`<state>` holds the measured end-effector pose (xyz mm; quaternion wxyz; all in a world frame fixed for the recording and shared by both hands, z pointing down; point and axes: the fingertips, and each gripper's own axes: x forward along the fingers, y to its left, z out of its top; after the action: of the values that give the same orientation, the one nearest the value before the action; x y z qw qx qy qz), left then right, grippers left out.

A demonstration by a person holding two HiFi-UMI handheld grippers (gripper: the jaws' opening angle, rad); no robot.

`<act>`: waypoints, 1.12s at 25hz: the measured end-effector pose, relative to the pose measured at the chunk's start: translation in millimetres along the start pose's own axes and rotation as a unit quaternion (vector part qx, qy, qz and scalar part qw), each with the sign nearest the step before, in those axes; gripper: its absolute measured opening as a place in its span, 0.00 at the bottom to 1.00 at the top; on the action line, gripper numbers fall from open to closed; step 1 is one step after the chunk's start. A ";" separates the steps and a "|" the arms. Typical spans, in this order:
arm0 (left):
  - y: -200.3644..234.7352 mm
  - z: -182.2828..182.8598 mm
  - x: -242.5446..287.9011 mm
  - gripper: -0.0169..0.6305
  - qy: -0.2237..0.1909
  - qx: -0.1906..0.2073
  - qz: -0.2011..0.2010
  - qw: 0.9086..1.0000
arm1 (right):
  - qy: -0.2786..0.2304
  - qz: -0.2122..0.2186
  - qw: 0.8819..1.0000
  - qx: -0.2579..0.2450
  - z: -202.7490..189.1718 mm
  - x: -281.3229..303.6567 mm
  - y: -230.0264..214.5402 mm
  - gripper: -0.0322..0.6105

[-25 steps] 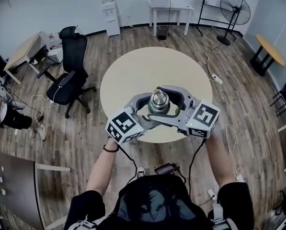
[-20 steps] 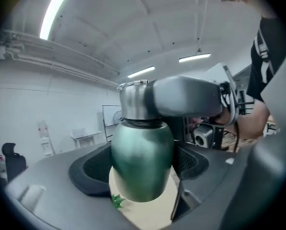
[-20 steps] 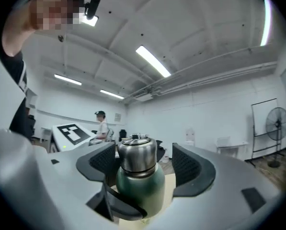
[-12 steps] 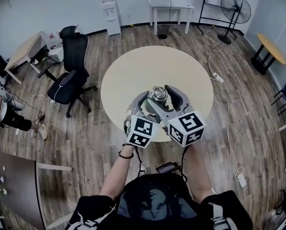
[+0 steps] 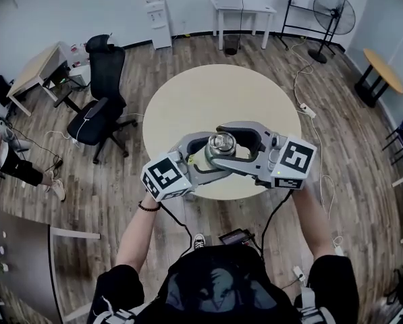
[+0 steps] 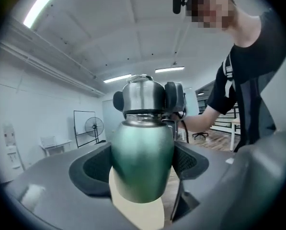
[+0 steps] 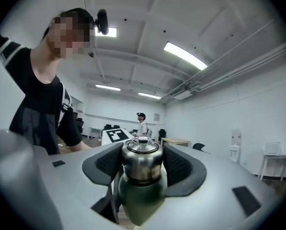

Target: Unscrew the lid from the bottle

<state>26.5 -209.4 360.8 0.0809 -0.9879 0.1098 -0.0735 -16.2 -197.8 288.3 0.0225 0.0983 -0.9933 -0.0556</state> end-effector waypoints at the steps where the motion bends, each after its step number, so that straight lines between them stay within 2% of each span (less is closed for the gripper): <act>1: -2.0 2.3 -0.5 0.60 -0.001 0.006 -0.012 1.000 | 0.004 0.021 1.000 0.000 2.5 0.5 2.8 0.46; 3: -0.6 2.6 -0.4 0.60 -0.004 0.011 -0.013 1.000 | 0.007 0.030 1.000 0.000 4.4 1.7 3.0 0.46; 6: 9.3 -4.1 -0.5 0.60 -0.017 -0.003 0.019 1.000 | -0.023 0.000 1.000 0.009 7.9 -1.5 -4.7 0.46; 8: 19.3 -10.2 -2.5 0.60 -0.025 -0.018 0.050 0.998 | -0.049 -0.038 0.998 0.016 11.8 -7.6 -13.2 0.46; 11: 38.2 -14.4 -10.7 0.60 -0.030 -0.033 0.118 0.992 | -0.061 -0.117 0.991 0.012 11.6 -20.0 -30.3 0.46; 15: 58.4 -12.7 -24.4 0.60 -0.038 -0.038 0.211 0.976 | -0.047 -0.240 0.970 0.006 -6.6 -40.8 -55.6 0.46; 19: 71.0 -16.5 -27.6 0.60 -0.032 -0.043 0.281 0.958 | -0.034 -0.326 0.945 0.017 -38.1 -58.4 -72.7 0.46; 24: 73.8 -25.1 -27.6 0.60 -0.013 -0.057 0.328 0.943 | -0.038 -0.394 0.917 0.049 -70.1 -76.4 -75.1 0.46; 28: 74.1 -33.3 -35.1 0.60 -0.013 -0.078 0.349 0.934 | -0.038 -0.418 0.905 0.071 -90.5 -86.0 -73.5 0.46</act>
<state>-28.0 -277.5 375.8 0.0253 -0.8917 0.4516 -0.0190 87.3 -262.1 366.8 -0.0472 0.5042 -0.8623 0.0076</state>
